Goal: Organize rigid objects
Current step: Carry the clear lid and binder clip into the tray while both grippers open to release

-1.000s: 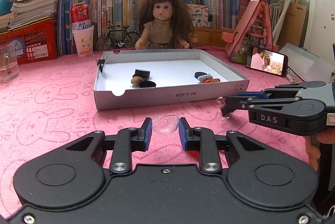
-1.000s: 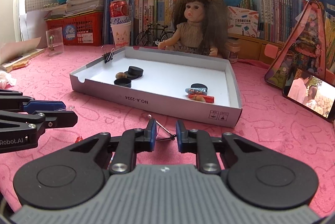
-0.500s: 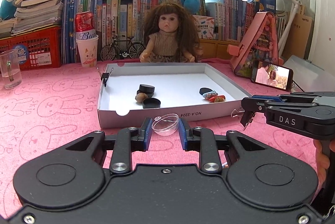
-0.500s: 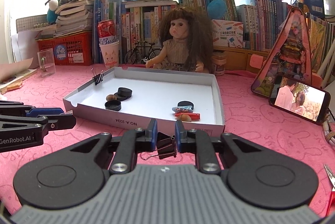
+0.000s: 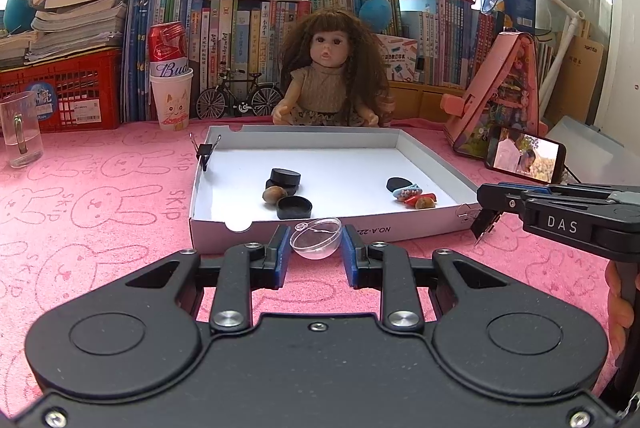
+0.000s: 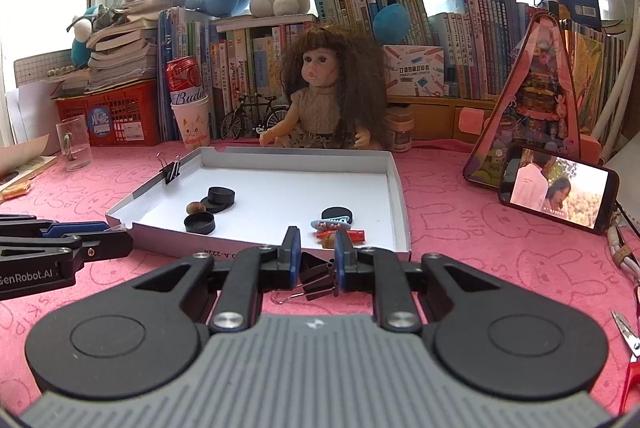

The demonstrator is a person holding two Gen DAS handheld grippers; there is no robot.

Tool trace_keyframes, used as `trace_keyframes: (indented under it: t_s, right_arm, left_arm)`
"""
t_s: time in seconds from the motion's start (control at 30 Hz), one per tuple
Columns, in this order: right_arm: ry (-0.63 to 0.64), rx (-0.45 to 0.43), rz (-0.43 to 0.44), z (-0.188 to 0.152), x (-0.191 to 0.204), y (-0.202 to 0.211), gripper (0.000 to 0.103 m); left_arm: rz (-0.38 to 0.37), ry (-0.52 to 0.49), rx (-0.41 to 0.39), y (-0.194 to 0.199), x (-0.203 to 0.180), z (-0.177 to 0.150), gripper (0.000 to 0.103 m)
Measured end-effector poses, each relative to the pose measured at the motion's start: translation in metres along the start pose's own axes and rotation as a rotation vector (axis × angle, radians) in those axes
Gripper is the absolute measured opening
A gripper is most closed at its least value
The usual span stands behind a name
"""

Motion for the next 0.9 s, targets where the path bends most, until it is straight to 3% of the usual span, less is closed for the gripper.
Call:
trace_keyframes:
  t_s: [0.5, 0.9]
  right_arm:
    - [-0.043, -0.007, -0.020, 0.006, -0.007, -0.005, 0.021]
    - [-0.110, 0.009, -0.020, 0.023, -0.019, -0.027, 0.021]
  left_arm:
    - [0.009, 0.008, -0.013, -0.006, 0.006, 0.009, 0.025]
    - [0.017, 0.037, -0.044, -0.030, 0.016, 0.036, 0.025]
Point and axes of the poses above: each gripper's, at about its wrist camera, not at the fingertips, and y roughly against the way its jaws point, x to its left, z to its top, the point moved 2 cm from there along -y, roughly the way its jaws point, and after that the axes turned 5 degrees about -z, right-handed, at the moved point
